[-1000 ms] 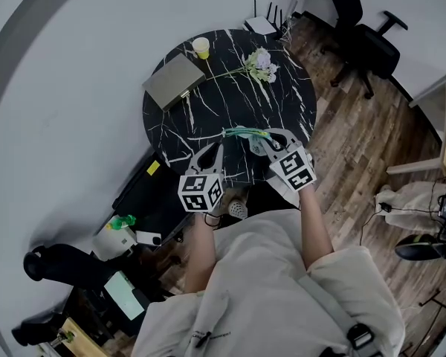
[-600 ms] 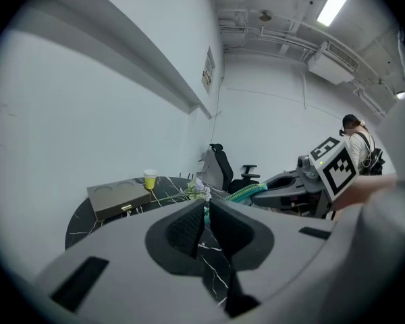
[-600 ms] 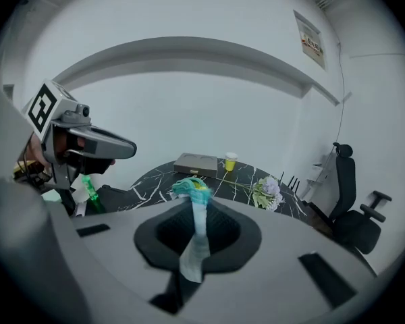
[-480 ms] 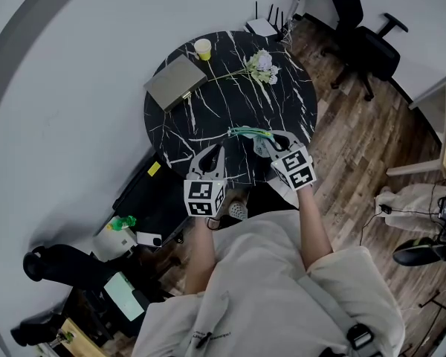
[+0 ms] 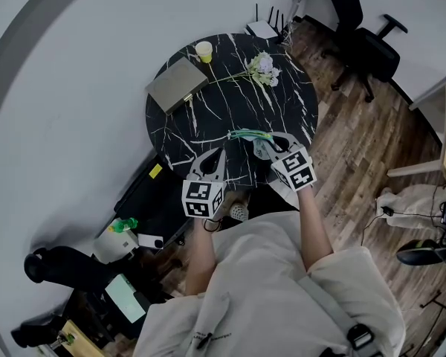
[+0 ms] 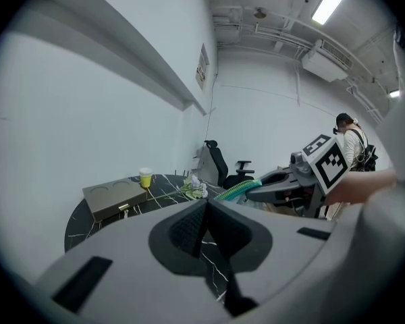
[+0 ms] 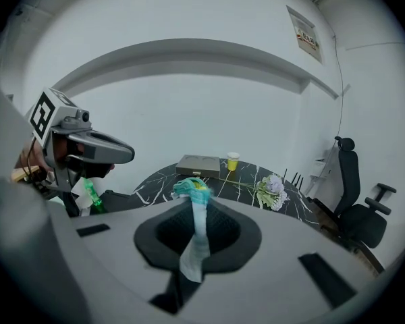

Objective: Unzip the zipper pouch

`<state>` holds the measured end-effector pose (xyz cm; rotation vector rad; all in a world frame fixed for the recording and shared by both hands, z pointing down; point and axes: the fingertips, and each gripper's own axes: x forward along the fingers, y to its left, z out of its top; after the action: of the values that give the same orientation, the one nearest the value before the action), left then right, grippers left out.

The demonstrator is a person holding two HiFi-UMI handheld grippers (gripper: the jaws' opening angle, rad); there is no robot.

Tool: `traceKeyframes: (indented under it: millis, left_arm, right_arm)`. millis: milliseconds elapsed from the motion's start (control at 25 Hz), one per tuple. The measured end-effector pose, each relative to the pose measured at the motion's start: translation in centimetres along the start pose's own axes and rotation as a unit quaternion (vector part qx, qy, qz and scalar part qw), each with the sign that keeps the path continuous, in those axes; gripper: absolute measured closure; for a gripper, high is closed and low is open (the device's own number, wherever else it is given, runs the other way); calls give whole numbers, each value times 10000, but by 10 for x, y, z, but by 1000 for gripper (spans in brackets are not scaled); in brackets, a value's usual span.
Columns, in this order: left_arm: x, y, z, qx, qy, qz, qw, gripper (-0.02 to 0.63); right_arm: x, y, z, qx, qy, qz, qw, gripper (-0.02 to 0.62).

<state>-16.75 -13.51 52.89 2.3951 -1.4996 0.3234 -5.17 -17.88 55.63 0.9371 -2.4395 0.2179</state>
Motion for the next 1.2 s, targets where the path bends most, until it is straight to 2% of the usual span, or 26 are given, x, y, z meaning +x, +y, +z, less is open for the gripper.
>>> traceKeyframes:
  millis: [200, 680, 1200]
  left_arm:
    - [-4, 1, -2, -226, -43, -61, 9997, 584]
    - [-13, -7, 5, -277, -301, -317, 9987, 584]
    - [-11, -8, 3, -221, -231, -418, 9986, 584]
  right_arm:
    - [-3, -1, 3, 45, -106, 37, 9999, 572]
    - [-9, -1, 8, 87, -272, 140, 9995, 574]
    - [-12, -2, 11, 217, -342, 222, 9989, 578]
